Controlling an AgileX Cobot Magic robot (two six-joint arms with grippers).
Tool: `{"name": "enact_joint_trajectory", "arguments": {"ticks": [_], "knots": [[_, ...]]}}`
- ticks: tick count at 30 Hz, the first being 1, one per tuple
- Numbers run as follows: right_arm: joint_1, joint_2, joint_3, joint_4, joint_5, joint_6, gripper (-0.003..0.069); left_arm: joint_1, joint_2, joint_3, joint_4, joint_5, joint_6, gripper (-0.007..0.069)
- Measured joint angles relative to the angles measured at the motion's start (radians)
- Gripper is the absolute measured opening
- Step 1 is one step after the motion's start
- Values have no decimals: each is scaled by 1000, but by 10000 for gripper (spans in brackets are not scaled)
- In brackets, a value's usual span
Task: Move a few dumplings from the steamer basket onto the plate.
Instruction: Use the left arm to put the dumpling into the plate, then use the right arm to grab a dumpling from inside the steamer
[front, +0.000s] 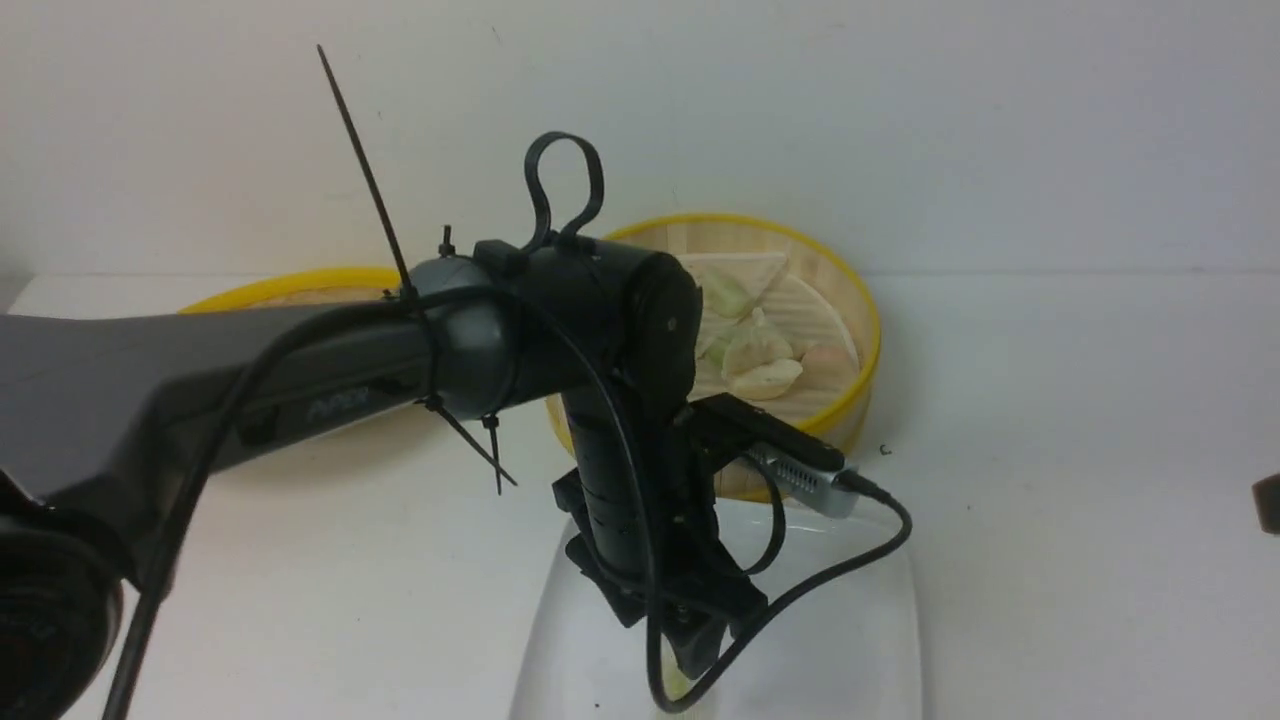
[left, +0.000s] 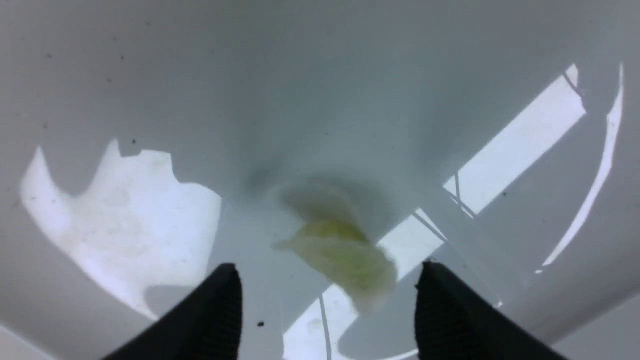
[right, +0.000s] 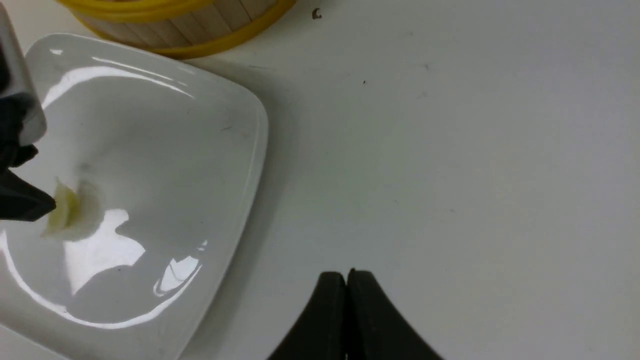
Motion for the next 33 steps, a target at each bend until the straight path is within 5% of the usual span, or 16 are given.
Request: {"name": "enact_joint_trajectory", "arguments": {"ticks": [4,7,11,13,19,27,33], "knots": [[0,59,-90,51,6,-39,-10,4,-7,-94,20,54,-34,460],[17,135,-174,106,17,-96,-9,4,-58,-133,62,57,-47,339],[106,278,-290,132,18,-163,-8,18,-197,-133,125,67,-75,69],[194,398,-372,112,-14,-185,-3,48,-290,-116,149,77,-108,13],[304,664,-553,23,-87,-197,55,140,-484,-18,165,88,-144,-6],[380,1054,-798,-110,-189,-213,385,262,-693,170,172,99,-167,-6],[391,1201,-889,-135,-265,-204,511,275,-766,232,204,106,-168,-6]]}}
